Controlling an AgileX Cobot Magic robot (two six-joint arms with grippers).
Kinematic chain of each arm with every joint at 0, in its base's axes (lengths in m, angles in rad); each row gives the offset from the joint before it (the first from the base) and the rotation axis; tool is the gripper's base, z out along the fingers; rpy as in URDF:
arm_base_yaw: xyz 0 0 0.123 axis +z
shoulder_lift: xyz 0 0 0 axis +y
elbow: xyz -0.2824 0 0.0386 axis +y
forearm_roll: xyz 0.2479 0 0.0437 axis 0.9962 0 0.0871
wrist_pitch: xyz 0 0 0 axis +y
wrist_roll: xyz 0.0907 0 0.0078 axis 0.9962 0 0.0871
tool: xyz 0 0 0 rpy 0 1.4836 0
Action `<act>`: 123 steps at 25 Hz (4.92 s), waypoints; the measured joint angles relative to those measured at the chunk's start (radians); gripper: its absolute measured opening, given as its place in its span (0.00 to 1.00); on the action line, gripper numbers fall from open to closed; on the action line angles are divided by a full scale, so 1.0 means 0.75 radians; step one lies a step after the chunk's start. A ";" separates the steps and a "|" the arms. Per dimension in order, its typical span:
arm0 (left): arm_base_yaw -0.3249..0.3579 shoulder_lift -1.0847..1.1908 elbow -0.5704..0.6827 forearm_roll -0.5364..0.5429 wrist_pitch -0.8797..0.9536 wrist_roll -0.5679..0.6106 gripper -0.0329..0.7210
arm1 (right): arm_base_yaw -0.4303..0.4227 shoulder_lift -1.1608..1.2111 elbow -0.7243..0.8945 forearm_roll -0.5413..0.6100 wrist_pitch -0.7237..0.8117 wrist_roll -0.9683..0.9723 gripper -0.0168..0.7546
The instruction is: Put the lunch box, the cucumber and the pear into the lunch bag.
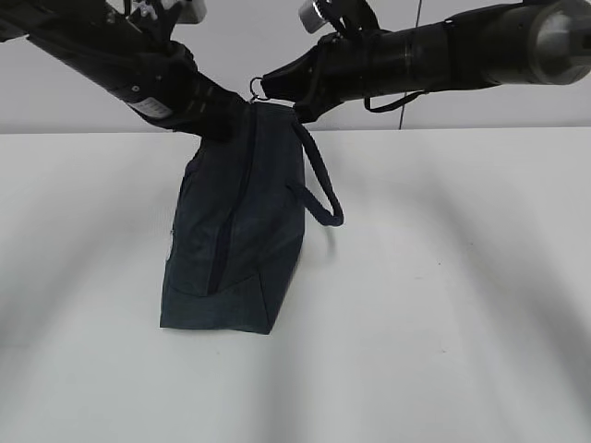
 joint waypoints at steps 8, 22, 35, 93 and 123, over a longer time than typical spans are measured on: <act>0.000 0.000 -0.003 0.021 0.054 0.030 0.06 | 0.000 0.000 -0.006 0.047 0.000 -0.090 0.02; -0.024 0.000 -0.003 0.032 0.092 0.065 0.06 | 0.000 0.000 -0.006 0.117 -0.107 -0.263 0.02; -0.030 -0.057 -0.004 0.064 0.134 0.066 0.05 | -0.054 0.037 -0.006 0.238 -0.056 -0.312 0.02; -0.034 -0.163 -0.003 0.000 0.149 0.086 0.11 | -0.176 0.274 -0.023 0.321 0.220 0.294 0.02; -0.034 -0.023 -0.003 -0.001 0.198 0.088 0.05 | -0.176 0.277 -0.025 0.321 0.249 0.291 0.02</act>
